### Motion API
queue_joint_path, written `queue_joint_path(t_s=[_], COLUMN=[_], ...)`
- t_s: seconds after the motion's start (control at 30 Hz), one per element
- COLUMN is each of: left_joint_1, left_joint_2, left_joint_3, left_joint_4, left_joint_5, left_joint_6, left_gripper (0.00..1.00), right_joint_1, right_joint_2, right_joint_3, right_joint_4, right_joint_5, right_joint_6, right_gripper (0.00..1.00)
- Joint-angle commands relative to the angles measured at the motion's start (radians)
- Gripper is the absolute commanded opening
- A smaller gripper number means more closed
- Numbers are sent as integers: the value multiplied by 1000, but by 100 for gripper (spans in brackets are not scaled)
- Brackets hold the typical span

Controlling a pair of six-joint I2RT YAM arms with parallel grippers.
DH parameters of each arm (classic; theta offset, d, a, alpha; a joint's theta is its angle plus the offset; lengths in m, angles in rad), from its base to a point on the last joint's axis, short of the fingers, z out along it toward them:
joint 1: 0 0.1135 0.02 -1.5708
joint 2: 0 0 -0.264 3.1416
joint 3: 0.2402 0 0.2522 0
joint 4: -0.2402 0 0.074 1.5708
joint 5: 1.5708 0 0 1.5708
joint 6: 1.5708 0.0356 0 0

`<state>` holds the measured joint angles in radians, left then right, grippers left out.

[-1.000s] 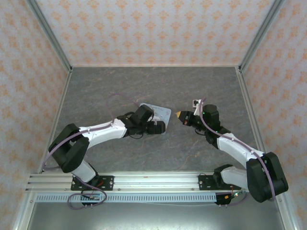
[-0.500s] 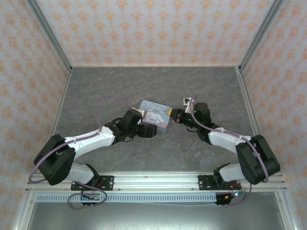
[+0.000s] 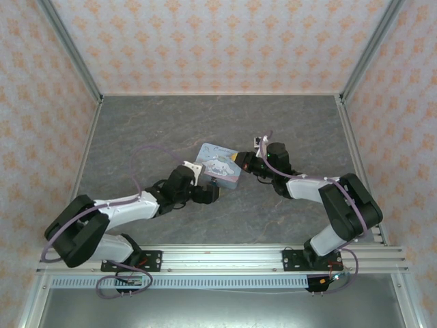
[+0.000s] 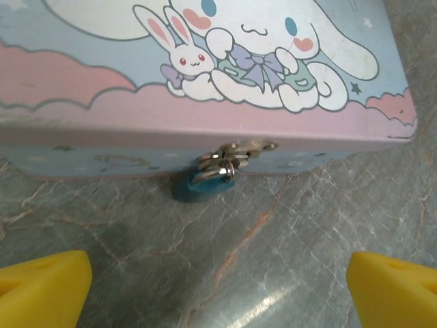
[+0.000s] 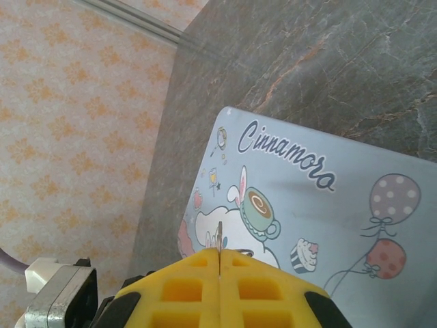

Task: Unlock the padlock with the key

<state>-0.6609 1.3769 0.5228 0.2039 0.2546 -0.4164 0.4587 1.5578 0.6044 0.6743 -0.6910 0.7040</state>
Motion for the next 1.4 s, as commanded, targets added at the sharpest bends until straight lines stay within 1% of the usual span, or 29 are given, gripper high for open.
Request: queue_joint_path(t_s=[0.0,0.07,0.23,0.47,0.67,0.83,1.17,1.3,1.37], left_joint_1=[-6,-12,-27,-69,-73,-74,-78,-83,-83], left_joint_2=[58,99,159,242,271,286,326,323,317], left_joint_3=[48,63,74,106,115,133,178,180,177], left_joint_4=[71,88,125,149,172,160,130,128,129], left_joint_5=[7,4,-58,-140,-192,-182,-156,-160,-168], left_joint_6=[26,26,28,85,85,97,113,114,110], left_gripper=[93,90,86,78,71,66,53,46,45], right_joint_1=[5,5,6,6,6,8,8,8,8], right_joint_2=[14,23,37,24,17,21,23,21,21], right_joint_3=[9,8,6,14,15,15,14,11,11], right_joint_4=[-13,-28,-63,-111,-126,-125,-125,-121,-118], right_joint_5=[45,44,47,54,57,53,52,50,48], right_joint_6=[-26,-39,-55,-95,-108,-108,-112,-111,-110], right_gripper=[0,0,0,0,0,0,0,0,0])
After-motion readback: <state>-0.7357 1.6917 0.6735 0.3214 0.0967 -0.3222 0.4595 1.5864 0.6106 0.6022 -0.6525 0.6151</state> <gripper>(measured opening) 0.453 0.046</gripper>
